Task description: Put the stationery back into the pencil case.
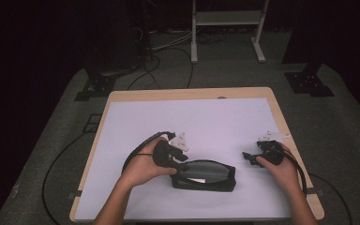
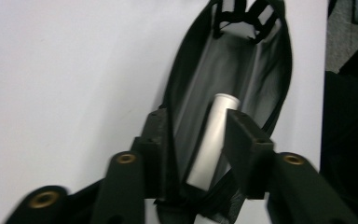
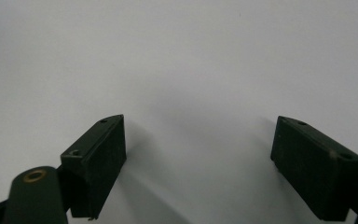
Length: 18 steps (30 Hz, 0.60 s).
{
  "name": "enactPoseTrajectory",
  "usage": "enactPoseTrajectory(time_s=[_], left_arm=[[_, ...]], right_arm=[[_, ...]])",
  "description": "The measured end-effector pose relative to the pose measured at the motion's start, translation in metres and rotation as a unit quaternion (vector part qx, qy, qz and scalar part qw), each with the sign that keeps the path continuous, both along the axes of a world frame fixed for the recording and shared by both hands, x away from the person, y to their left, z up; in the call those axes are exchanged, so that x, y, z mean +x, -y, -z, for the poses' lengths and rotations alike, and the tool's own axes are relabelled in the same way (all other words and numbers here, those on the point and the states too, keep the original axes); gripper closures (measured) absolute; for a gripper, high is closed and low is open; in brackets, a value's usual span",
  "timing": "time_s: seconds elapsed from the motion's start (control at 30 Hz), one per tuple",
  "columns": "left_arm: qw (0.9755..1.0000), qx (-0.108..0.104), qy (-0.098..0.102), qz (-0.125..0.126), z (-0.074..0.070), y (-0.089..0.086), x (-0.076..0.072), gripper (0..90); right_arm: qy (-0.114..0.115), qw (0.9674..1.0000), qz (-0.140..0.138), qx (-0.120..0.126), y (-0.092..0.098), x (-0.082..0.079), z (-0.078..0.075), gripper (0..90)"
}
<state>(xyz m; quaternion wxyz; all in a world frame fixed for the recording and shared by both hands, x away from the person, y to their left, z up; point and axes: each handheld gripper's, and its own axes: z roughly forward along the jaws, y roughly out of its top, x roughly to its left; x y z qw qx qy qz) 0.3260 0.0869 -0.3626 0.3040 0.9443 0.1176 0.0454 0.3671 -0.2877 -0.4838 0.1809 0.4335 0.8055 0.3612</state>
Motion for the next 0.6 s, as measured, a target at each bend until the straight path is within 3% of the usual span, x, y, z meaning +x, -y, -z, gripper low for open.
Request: enactPoseTrajectory(time_s=[0.13, 0.23, 0.6], left_arm=[[0.9995, -0.006, 0.003, -0.031, 0.0, -0.011, 0.003, 46.8], [0.9978, -0.023, 0.002, -0.062, 0.003, -0.024, 0.006, 39.1], [0.9933, -0.037, 0.026, -0.106, 0.006, -0.052, 0.006, 21.7]], right_arm=[[0.0, 1.0, 0.0, 0.0, 0.0, 0.0, 0.0, 16.6], [-0.001, 1.0, 0.001, 0.0, 0.0, 0.0, 0.0, 16.6], [0.0, 1.0, 0.0, 0.0, 0.0, 0.0, 0.0, 16.6]])
